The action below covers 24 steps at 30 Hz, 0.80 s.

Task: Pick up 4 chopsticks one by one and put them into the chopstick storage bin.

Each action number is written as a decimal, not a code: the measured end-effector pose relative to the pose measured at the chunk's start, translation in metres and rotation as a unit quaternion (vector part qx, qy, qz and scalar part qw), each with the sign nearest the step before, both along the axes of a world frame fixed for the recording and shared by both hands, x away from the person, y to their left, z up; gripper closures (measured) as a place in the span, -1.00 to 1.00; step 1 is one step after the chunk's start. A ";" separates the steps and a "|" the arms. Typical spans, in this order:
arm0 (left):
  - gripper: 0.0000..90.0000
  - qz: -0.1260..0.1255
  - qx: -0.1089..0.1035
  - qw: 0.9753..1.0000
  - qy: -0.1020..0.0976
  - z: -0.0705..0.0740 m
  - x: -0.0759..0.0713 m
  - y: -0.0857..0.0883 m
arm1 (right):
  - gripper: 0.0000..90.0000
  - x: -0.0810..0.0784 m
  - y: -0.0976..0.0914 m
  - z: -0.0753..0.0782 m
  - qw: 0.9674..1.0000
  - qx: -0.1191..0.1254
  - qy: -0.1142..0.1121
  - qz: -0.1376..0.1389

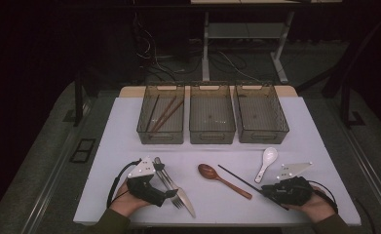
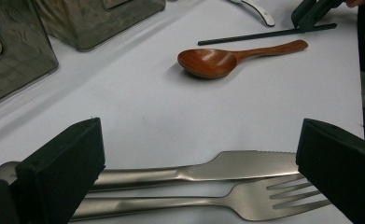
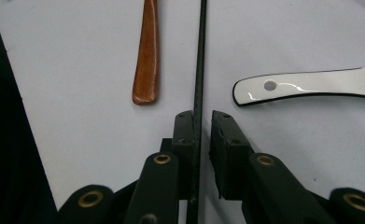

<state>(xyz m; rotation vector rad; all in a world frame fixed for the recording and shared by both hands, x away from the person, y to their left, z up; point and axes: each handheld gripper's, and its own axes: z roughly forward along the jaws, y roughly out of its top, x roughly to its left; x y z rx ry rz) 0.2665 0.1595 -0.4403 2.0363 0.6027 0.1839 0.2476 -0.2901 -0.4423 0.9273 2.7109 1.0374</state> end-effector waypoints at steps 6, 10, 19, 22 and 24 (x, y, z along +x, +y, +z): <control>-0.99 -0.001 0.001 1.000 -0.001 0.000 0.000 0.000 | 0.82 0.000 0.002 -0.001 1.000 -0.009 -0.002 0.006; -0.99 -0.003 0.002 1.000 -0.001 0.000 0.000 0.000 | 0.85 -0.002 0.004 -0.001 1.000 -0.017 -0.010 0.011; -0.99 -0.003 0.001 1.000 -0.002 0.000 0.000 0.000 | 0.89 -0.002 0.005 0.000 1.000 -0.019 -0.008 0.010; -0.99 -0.001 0.000 1.000 0.001 0.000 0.000 0.000 | 0.90 -0.001 0.004 0.000 1.000 -0.017 -0.005 0.010; -0.99 -0.002 0.001 1.000 0.000 0.000 0.000 0.000 | 0.90 0.000 0.004 0.000 1.000 -0.017 -0.005 0.008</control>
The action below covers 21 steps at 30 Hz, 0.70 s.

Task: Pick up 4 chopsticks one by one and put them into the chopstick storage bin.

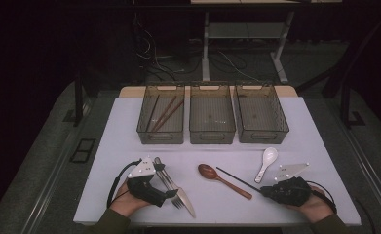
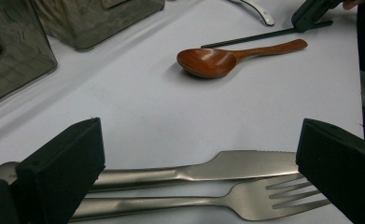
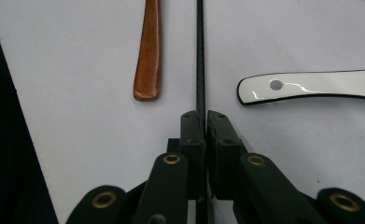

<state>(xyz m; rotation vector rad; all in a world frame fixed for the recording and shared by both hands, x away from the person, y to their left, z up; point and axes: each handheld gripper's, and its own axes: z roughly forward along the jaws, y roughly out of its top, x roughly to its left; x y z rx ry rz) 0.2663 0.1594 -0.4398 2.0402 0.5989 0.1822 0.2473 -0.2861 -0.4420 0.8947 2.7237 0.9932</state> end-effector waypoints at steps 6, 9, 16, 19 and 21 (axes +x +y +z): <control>-0.99 -0.001 0.000 1.000 -0.002 0.000 0.000 0.000 | 0.89 0.002 -0.003 0.001 1.000 0.006 0.002 -0.004; -0.99 -0.001 0.000 1.000 -0.002 0.000 0.000 0.000 | 0.90 0.002 -0.004 0.002 1.000 0.013 -0.001 -0.006; -0.99 -0.001 -0.001 1.000 0.000 0.000 0.000 -0.001 | 0.90 0.002 -0.009 0.008 0.999 0.034 -0.008 -0.009; -0.99 -0.001 0.000 1.000 -0.001 0.000 0.000 -0.001 | 0.90 0.002 -0.012 0.012 0.999 0.047 -0.013 -0.011; -0.99 0.000 -0.001 1.000 0.001 0.000 0.000 -0.001 | 0.90 0.002 -0.013 0.014 0.998 0.053 -0.015 -0.013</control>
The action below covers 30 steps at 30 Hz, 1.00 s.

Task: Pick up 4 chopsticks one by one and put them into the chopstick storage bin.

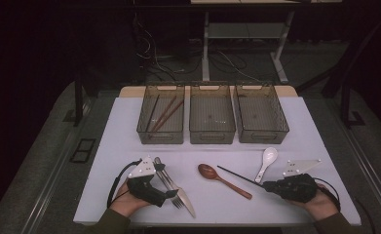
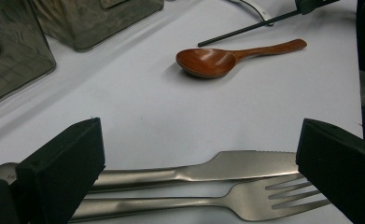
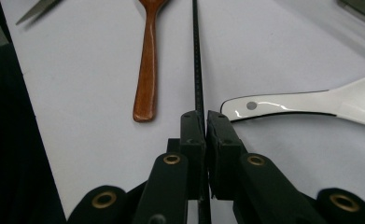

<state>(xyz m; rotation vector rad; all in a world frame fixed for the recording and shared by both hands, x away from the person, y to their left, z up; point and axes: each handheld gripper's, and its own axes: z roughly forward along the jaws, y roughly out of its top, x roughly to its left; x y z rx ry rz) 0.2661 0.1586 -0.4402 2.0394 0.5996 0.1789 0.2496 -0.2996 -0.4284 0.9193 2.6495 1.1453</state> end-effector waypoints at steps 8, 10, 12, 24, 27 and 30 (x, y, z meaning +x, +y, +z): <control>-0.99 0.000 0.002 1.000 0.000 0.000 0.000 0.000 | 0.90 0.001 -0.005 0.007 1.000 0.026 -0.006 0.000; -0.99 0.000 0.002 1.000 0.000 0.000 0.000 -0.001 | 0.90 0.002 -0.007 0.009 0.999 0.037 -0.007 -0.001; -0.99 0.000 0.002 1.000 0.000 -0.001 0.000 -0.001 | 0.90 0.002 -0.009 0.012 0.999 0.047 -0.009 -0.003; -0.99 -0.001 0.004 1.000 0.002 -0.001 0.000 -0.001 | 0.90 0.009 -0.017 0.027 0.996 0.087 -0.026 -0.005; -0.99 -0.001 0.004 1.000 0.002 -0.001 0.000 -0.002 | 0.90 0.013 -0.015 0.030 0.996 0.088 -0.028 -0.001; -0.99 -0.001 0.004 1.000 0.003 -0.001 0.000 -0.001 | 0.90 0.018 -0.012 0.034 0.996 0.090 -0.028 0.003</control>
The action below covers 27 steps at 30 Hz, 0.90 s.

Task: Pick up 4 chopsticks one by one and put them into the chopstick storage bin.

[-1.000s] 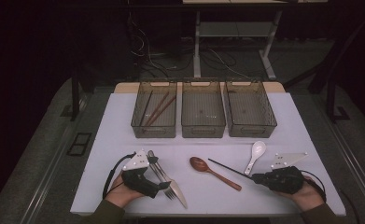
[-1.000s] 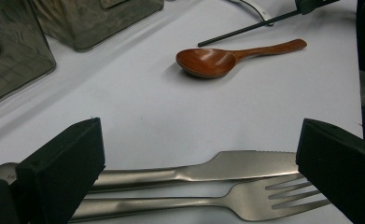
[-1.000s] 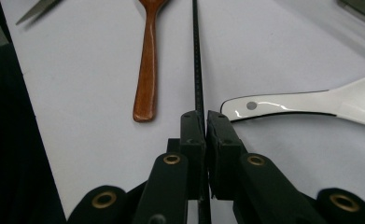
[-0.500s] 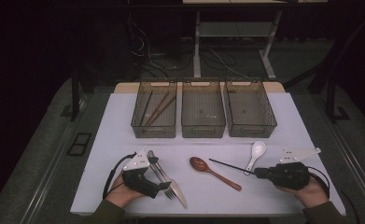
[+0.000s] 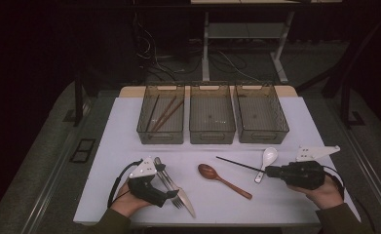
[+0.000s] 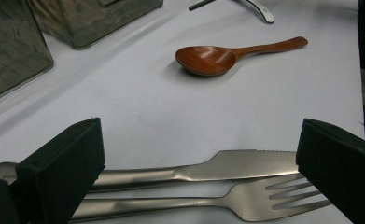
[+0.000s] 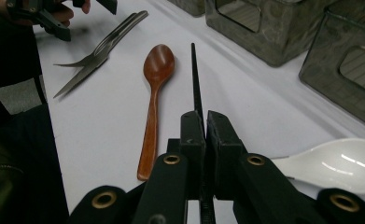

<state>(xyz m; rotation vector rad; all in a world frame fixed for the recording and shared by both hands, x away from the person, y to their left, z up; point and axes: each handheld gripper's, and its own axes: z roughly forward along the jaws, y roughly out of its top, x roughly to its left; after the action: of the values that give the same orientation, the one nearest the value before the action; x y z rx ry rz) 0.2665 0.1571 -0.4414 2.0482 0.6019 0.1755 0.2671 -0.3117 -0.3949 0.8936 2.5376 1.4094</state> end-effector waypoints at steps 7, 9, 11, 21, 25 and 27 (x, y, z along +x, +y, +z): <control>-0.99 0.001 -0.001 1.000 0.000 0.000 0.000 0.000 | 0.90 0.008 0.008 0.009 1.000 0.003 -0.011 0.010; -0.99 0.001 -0.001 1.000 0.000 0.000 0.000 0.000 | 0.90 0.011 0.010 0.012 1.000 0.007 -0.013 0.011; -0.99 0.001 -0.001 1.000 0.000 0.000 0.000 0.000 | 0.90 0.014 0.012 0.015 1.000 0.012 -0.015 0.012; -0.99 0.002 -0.002 1.000 0.001 -0.001 0.000 0.000 | 0.89 0.029 0.024 0.027 0.999 0.020 -0.029 0.012; -0.99 0.003 -0.002 1.000 0.001 -0.001 0.000 0.000 | 0.89 0.035 0.031 0.032 0.999 0.022 -0.037 0.014; -0.99 0.003 -0.002 1.000 0.001 -0.001 0.000 0.001 | 0.90 0.039 0.035 0.033 0.999 0.021 -0.038 0.014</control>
<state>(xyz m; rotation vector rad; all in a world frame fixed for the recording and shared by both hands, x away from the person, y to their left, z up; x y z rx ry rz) 0.2666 0.1577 -0.4422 2.0426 0.6079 0.1757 0.3059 -0.2762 -0.3619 0.7963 2.4830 1.4805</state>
